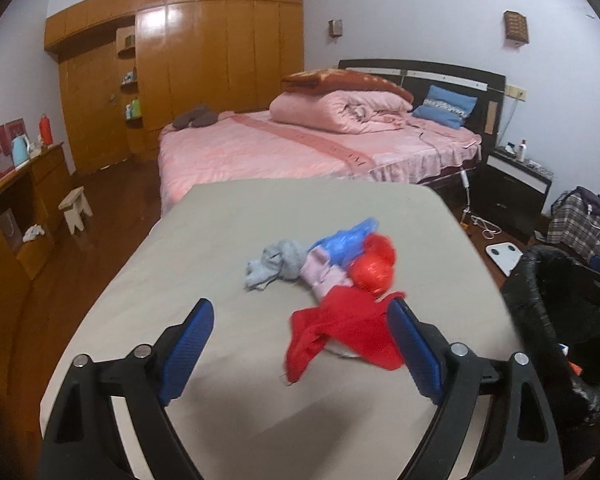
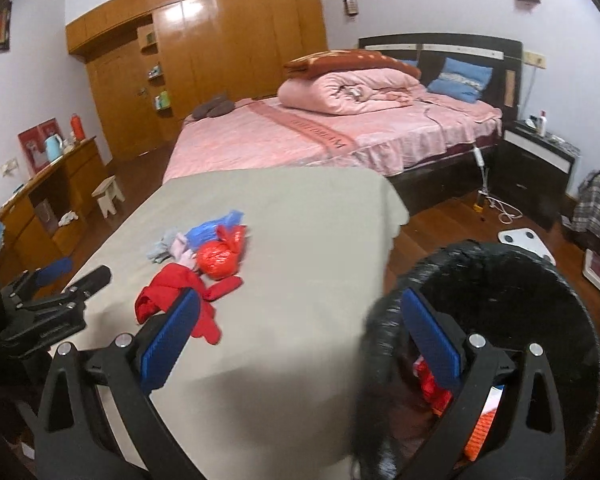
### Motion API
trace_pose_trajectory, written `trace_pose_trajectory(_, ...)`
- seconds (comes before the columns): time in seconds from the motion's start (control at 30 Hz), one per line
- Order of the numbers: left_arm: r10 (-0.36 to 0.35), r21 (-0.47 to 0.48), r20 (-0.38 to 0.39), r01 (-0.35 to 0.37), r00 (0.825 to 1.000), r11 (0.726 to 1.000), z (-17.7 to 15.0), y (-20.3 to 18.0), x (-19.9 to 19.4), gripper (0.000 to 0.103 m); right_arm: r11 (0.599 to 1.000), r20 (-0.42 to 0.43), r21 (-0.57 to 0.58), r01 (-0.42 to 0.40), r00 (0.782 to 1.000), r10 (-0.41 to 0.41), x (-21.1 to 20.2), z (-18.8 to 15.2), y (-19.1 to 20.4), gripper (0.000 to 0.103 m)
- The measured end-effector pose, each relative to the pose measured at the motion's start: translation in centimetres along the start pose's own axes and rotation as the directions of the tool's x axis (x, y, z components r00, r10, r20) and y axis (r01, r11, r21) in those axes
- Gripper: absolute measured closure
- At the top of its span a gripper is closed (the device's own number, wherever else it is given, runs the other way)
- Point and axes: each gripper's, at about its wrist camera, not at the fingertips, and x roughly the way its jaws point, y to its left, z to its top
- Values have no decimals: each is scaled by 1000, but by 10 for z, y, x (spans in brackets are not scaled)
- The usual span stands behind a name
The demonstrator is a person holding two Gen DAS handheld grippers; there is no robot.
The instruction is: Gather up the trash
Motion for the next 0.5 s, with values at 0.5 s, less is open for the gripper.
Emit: trace_pose_trajectory(0.5,-38,-18,-100,37,994,999,-15,-10,77,17,1000,-53,1,3,999,-3,64,1,7,6)
